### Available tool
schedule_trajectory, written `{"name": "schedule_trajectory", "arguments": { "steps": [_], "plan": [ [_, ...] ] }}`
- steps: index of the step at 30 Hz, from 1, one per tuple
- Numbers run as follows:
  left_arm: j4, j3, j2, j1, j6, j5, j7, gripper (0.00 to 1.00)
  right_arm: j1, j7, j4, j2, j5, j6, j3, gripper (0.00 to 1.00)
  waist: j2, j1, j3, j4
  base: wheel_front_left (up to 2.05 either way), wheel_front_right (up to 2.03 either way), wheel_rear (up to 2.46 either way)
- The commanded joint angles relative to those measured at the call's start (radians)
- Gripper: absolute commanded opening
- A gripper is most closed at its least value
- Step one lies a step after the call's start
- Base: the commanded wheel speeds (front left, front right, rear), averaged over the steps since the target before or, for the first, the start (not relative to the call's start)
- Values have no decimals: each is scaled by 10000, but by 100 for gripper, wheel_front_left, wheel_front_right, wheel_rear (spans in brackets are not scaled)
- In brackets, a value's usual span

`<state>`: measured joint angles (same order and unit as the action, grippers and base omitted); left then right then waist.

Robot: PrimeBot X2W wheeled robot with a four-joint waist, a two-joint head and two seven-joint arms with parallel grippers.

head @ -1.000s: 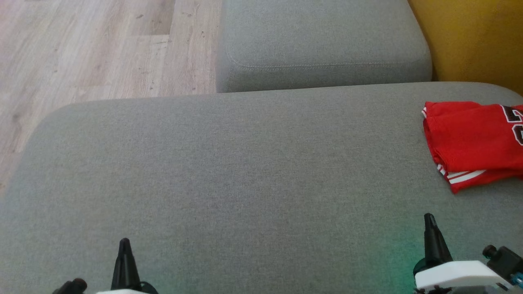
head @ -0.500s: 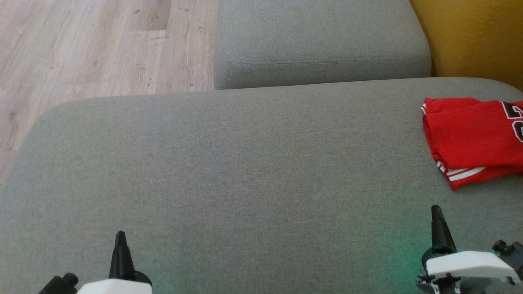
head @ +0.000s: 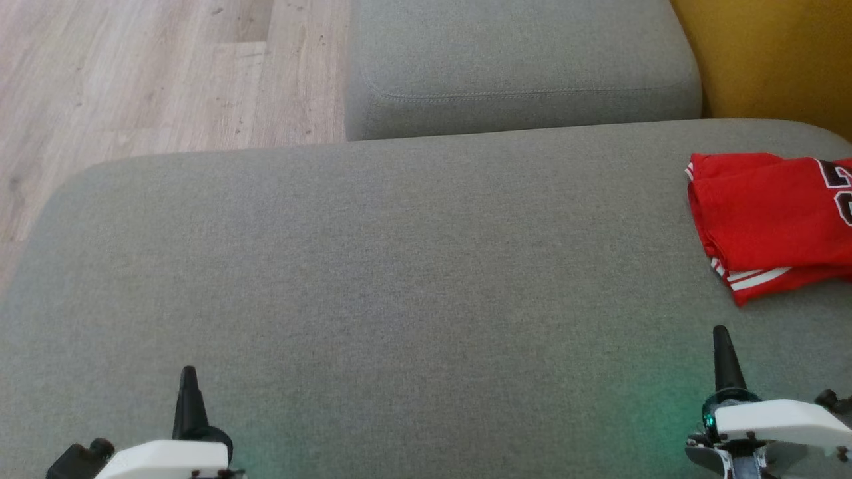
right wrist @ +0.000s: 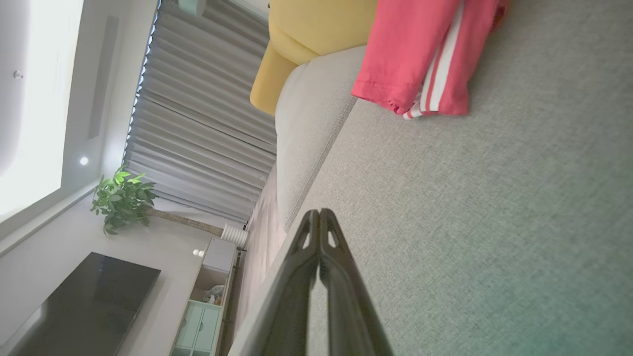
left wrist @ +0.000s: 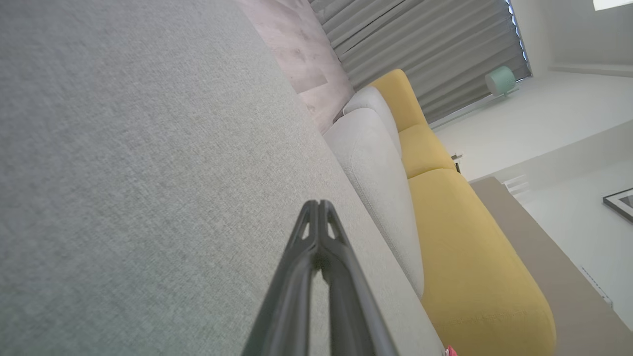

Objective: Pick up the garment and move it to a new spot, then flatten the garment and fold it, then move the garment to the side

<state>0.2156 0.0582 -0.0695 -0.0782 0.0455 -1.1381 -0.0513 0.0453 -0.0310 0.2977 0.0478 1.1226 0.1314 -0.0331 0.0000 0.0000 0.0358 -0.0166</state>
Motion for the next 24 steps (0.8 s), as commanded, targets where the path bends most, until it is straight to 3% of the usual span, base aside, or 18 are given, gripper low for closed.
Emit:
{"name": "schedule_trajectory", "arguments": {
  "steps": [1, 24],
  "plan": [
    [-238, -360, -150, 577, 116, -270, 88, 0, -629, 71, -401, 193, 297, -4, 93, 0, 0, 1, -10, 5, 0, 0, 0],
    [52, -882, -135, 1285, 533, -2995, 771, 0, -1129, 741, -482, 195, 2999, -6, -283, 0, 0, 0, -226, 96, 0, 0, 0]
  ]
}}
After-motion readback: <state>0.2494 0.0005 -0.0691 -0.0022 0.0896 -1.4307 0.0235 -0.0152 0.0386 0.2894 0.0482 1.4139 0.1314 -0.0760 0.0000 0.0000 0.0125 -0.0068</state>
